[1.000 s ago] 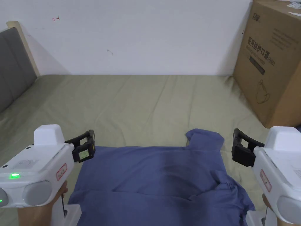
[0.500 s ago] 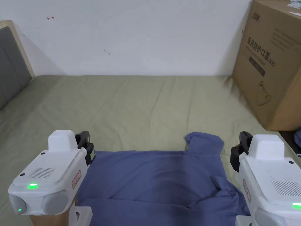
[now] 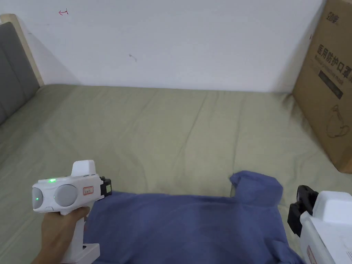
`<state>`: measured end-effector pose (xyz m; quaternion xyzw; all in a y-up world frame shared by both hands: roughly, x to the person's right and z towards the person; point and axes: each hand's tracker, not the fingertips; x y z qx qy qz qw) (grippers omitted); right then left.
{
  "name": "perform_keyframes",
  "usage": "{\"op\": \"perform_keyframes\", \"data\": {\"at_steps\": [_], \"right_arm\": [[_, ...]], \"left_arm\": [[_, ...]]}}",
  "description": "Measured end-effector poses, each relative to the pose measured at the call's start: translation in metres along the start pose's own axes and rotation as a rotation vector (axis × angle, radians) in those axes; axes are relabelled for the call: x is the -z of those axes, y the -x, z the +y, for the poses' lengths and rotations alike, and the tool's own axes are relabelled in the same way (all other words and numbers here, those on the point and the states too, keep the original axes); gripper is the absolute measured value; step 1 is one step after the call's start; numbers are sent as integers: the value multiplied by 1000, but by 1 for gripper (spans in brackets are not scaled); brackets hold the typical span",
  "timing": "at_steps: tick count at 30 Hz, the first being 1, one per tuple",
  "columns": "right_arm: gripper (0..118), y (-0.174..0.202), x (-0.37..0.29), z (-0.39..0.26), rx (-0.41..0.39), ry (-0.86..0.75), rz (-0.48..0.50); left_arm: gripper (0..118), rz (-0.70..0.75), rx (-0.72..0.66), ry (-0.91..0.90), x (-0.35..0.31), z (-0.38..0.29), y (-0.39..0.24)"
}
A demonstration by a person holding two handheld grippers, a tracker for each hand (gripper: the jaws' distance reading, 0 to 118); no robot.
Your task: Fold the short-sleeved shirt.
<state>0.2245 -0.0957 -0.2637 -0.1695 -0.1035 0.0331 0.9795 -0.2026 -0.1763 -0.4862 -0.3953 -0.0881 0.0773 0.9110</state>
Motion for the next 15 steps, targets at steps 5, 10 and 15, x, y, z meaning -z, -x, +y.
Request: {"op": "perform_keyframes", "data": {"at_steps": [5, 10, 15], "right_arm": [[0, 3, 31, -4, -15, 27, -15], [0, 7, 54, -10, -24, 59, -13], [0, 12, 66, -14, -35, 86, -3]], "left_arm": [[22, 50, 23, 133, 64, 9, 18], [84, 123, -18, 222, 107, 14, 31], [71, 147, -9, 276, 123, 6, 31]]}}
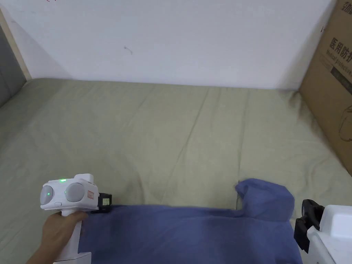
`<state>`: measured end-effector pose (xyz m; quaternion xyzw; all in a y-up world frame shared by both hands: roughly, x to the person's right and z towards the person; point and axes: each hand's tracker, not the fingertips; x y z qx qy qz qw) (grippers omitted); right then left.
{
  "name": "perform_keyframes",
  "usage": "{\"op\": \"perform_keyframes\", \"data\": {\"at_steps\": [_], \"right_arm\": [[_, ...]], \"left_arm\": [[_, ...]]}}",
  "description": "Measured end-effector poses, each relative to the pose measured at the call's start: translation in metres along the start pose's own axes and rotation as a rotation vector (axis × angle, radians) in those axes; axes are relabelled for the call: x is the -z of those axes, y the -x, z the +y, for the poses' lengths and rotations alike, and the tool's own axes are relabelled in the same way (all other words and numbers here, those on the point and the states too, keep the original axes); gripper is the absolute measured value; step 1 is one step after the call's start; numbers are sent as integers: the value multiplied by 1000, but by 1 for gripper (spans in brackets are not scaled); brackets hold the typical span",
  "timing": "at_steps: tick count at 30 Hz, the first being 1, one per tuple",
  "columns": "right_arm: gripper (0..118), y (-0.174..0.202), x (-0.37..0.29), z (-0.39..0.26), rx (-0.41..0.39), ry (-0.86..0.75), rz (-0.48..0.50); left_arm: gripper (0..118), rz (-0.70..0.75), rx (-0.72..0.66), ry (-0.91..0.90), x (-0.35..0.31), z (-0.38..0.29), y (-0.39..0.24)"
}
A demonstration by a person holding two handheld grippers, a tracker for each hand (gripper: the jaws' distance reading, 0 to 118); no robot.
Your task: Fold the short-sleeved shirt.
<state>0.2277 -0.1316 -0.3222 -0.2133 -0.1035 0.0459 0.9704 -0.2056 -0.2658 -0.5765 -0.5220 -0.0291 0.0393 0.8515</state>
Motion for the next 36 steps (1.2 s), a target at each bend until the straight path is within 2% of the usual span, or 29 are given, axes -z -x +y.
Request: {"op": "perform_keyframes", "data": {"at_steps": [3, 5, 7, 9, 10, 11, 12, 13, 14, 16, 18, 22, 23, 25, 26, 29, 33, 36], "right_arm": [[0, -2, 7, -1, 12, 17, 12], [0, -6, 17, -1, 33, 45, 19], [0, -14, 32, -2, 59, 74, 19], [7, -24, 53, -2, 71, 127, 17], [19, -29, 65, -3, 71, 162, 26], [50, -34, 78, -5, 65, 189, 30], [74, -39, 94, -7, 66, 232, 31], [88, -42, 110, -10, 66, 287, 42], [92, -44, 124, -13, 49, 325, 47], [92, -49, 152, -23, 36, 368, 20], [91, -52, 181, -31, 24, 455, 42], [77, -49, 220, -49, -5, 581, 52], [64, -46, 225, -55, 6, 607, 65], [39, -45, 231, -62, 94, 645, 85], [23, -43, 230, -63, 105, 649, 104], [5, -43, 223, -62, 81, 586, 107], [3, -38, 175, -43, 64, 467, 118], [3, -54, 143, -29, 78, 391, 159]], "left_arm": [[38, 21, 87, -50, -5, -8, -7], [4, -23, 92, -60, -12, -12, -13], [3, -9, 108, -81, -18, -15, -18], [2, -33, 95, -149, -34, -18, -19], [2, -58, 89, -171, -43, -20, -20], [2, -88, 81, -192, -54, -22, -20], [2, -109, 73, -211, -63, -24, -19], [2, -114, 80, -224, -74, -26, -20], [2, -116, 93, -235, -82, -27, -20], [2, -113, 107, -257, -94, -30, -21], [2, -131, 103, -268, -103, -30, -20], [2, -134, 103, -278, -107, -29, -17], [2, -136, 101, -277, -108, -29, -16], [2, -134, 100, -273, -107, -29, -15], [2, -135, 100, -272, -107, -29, -14], [2, -126, 101, -266, -107, -32, -11], [2, -118, 79, -269, -113, -40, -5], [2, -103, 72, -273, -122, -46, -1]]}}
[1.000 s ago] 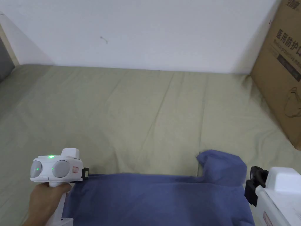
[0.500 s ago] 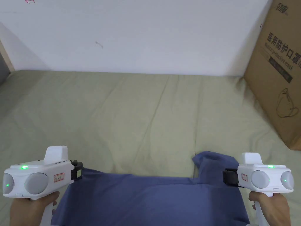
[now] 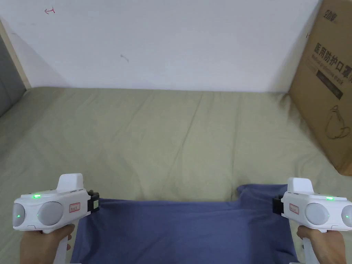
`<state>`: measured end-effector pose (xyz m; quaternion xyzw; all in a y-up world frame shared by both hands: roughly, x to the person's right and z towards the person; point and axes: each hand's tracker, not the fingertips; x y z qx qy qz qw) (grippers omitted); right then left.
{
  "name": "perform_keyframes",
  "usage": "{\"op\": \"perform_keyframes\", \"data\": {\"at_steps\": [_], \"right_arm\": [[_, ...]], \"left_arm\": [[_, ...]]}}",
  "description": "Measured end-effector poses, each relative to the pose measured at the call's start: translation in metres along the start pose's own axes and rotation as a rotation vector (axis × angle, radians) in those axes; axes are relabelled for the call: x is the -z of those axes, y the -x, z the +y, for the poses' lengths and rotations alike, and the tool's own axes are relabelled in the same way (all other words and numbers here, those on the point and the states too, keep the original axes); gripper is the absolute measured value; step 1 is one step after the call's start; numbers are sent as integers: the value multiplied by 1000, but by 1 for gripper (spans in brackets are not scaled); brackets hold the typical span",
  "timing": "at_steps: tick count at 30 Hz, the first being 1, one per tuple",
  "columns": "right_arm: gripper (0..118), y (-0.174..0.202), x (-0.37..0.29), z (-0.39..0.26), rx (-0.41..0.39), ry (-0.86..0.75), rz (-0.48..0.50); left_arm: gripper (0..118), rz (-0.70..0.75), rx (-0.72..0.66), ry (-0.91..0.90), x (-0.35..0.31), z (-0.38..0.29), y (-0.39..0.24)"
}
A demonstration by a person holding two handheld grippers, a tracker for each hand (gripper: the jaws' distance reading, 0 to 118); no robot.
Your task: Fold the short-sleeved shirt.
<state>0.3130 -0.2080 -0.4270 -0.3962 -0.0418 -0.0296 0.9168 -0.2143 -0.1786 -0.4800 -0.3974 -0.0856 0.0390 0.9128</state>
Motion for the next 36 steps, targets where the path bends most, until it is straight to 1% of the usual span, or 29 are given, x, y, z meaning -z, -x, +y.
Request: {"op": "perform_keyframes", "data": {"at_steps": [3, 6, 9, 12, 16, 20, 24, 28, 31, 32, 36], "right_arm": [[3, -4, -52, -2, 1, -67, 45], [3, -8, -103, -14, 19, -138, 92], [3, -9, -147, -32, 14, -163, 132], [3, -7, -183, -57, 1, -184, 138], [3, -6, -210, -98, 6, -176, 141], [3, -4, -216, -142, -2, -126, 125], [3, -3, -207, -182, 2, -55, 83], [3, -2, -192, -220, 65, 27, 51], [3, -1, -176, -239, 118, 87, 4], [3, -1, -171, -243, 125, 92, 10], [4, 5, -168, -244, 128, 98, -22]], "left_arm": [[2, 9, -11, -4, -16, -5, 3], [2, 19, -17, -10, -37, -12, 6], [2, 18, -23, -19, -59, -22, 10], [2, 11, -20, -15, -81, -39, 12], [2, 7, 4, 19, -104, -74, 12], [2, 7, 13, 67, -113, -115, 14], [2, 22, 16, 127, -112, -157, 15], [2, 36, 11, 174, -107, -191, 18], [2, 36, 7, 200, -105, -207, 20], [2, 40, 9, 206, -104, -210, 21], [3, 43, 15, 189, -107, -212, 20]]}}
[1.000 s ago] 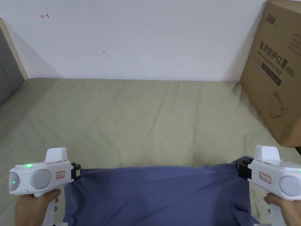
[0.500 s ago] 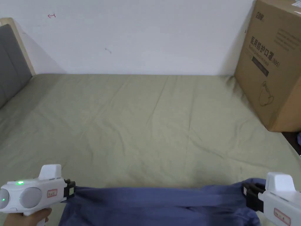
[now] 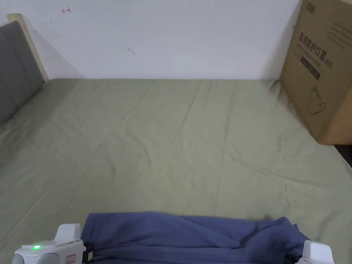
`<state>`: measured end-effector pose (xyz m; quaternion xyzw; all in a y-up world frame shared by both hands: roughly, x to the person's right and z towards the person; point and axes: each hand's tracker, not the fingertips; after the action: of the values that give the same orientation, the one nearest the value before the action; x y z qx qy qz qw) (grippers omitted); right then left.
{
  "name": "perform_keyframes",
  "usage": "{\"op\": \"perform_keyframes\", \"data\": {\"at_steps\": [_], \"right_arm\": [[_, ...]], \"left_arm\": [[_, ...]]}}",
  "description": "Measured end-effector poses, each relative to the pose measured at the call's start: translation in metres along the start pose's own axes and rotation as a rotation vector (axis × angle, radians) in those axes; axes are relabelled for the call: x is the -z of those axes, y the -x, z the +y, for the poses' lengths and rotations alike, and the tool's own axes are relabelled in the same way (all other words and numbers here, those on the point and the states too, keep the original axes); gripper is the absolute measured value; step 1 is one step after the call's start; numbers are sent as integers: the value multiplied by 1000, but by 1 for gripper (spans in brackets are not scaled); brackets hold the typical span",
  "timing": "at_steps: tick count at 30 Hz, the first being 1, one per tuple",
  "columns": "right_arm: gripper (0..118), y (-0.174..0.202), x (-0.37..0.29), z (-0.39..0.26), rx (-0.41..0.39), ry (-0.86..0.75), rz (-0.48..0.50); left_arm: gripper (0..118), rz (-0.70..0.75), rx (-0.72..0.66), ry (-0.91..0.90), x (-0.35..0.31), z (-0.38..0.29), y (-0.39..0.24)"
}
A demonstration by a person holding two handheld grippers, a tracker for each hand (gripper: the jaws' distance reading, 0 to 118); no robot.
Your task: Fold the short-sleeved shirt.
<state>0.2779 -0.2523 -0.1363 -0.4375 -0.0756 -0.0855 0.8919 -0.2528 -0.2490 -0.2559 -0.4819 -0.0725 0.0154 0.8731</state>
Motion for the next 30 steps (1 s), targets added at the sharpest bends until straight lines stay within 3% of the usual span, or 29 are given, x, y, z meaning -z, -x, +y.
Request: {"op": "perform_keyframes", "data": {"at_steps": [2, 3, 4, 6, 8, 17, 22, 25, 28, 30], "right_arm": [[7, 1, -10, 5, 15, -12, 4], [13, 4, -17, 7, 22, -23, 10], [23, 6, -26, 12, 16, -33, -3], [56, 10, -44, 23, -13, -84, -15], [71, 15, -65, 39, -38, -167, -9], [71, 53, -145, 114, -122, -549, -4], [71, 77, -167, 135, -151, -677, -22], [71, 93, -178, 138, -159, -732, -32], [67, 101, -178, 139, -171, -762, -50], [54, 107, -179, 137, -169, -785, -69]], "left_arm": [[13, -3, 13, -15, -6, 1, -1], [29, -16, 18, -19, -11, 3, -2], [47, -28, 13, -27, -17, 6, -2], [84, -53, -6, -66, -33, 12, -5], [94, -48, -17, -157, -52, 24, -9], [94, -17, 9, -522, -129, 80, -47], [94, 80, 75, -678, -149, 96, -73], [87, 113, 83, -738, -155, 100, -86], [69, 101, 77, -770, -157, 102, -93], [41, 91, 81, -777, -157, 103, -97]]}}
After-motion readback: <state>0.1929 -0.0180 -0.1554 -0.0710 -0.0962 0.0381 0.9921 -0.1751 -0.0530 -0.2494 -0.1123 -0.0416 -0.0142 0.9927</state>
